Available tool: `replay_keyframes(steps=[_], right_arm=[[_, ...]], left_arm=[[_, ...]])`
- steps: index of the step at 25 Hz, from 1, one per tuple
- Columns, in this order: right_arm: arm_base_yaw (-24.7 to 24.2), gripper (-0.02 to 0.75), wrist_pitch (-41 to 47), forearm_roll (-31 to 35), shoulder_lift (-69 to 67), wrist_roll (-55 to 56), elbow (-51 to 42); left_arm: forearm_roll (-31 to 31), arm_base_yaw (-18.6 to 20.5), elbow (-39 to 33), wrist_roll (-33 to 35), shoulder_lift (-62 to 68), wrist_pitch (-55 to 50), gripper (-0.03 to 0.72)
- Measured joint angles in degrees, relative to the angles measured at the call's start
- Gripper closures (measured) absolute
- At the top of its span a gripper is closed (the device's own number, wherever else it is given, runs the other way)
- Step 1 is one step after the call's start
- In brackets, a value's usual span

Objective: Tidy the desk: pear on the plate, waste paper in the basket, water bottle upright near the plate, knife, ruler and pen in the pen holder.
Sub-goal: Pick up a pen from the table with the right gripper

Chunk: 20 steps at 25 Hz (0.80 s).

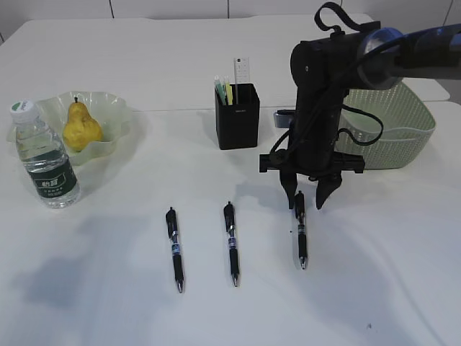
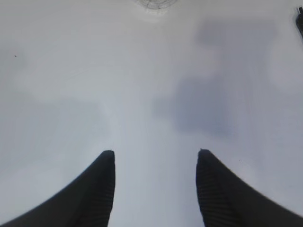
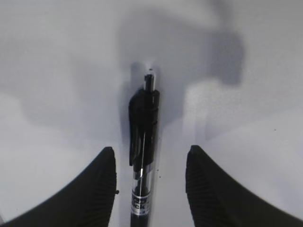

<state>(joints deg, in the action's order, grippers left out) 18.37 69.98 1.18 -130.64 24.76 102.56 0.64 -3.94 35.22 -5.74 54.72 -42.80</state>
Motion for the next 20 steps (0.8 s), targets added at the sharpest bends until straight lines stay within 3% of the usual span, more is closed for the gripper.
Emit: replay_keyframes(steps=[20], right_arm=[[0.0, 0.351, -0.2, 0.1, -0.6, 0.0, 0.0]], left_arm=[[-0.1, 0.0, 0.0, 0.0, 0.0, 0.0, 0.305]])
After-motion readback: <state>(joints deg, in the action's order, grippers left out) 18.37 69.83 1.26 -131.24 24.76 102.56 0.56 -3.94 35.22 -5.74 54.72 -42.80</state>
